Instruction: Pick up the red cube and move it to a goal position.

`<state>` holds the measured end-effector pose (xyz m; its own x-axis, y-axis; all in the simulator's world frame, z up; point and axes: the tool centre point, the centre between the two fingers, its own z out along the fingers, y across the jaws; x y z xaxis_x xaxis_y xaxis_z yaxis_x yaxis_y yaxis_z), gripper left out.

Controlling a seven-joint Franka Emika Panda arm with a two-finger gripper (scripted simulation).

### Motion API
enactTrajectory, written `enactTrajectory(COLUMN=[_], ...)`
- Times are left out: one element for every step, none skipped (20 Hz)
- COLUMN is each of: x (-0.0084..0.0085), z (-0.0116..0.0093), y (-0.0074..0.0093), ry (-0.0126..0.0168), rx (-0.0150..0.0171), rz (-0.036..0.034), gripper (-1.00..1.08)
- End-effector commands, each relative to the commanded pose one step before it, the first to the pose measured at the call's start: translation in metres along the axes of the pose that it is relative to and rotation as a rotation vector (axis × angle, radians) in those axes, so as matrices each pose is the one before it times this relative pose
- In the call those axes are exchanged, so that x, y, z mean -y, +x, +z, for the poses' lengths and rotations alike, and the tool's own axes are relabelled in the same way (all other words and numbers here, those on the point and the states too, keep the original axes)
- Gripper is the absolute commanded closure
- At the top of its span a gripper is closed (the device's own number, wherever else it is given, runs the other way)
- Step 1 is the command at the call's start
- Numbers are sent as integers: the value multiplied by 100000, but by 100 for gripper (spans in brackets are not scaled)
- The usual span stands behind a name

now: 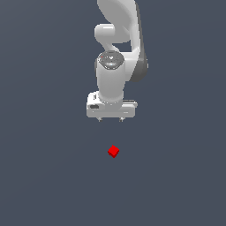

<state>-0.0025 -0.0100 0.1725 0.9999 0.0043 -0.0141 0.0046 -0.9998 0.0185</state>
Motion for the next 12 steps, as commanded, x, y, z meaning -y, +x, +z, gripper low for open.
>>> enactTrajectory(x=[-1,3,22,20,35,40,53,63,71,81,90,100], z=[0,15,47,78,110,141,173,205,238,271,304,338], y=[0,8,25,41,58,75,92,109,127,145,163,182], ry=[0,0,5,10,13,17,21,25,29,33,37,41], rx=[0,-2,-2,-4,-5,-6,-8,-9,-11,-13,-14,-16], rz=[0,69,183,331,453,590,717,851,988,1126,1265,1408], gripper=[-92,-92,-92,-92,-92,-92,-92,-92,-92,-92,-92,-92])
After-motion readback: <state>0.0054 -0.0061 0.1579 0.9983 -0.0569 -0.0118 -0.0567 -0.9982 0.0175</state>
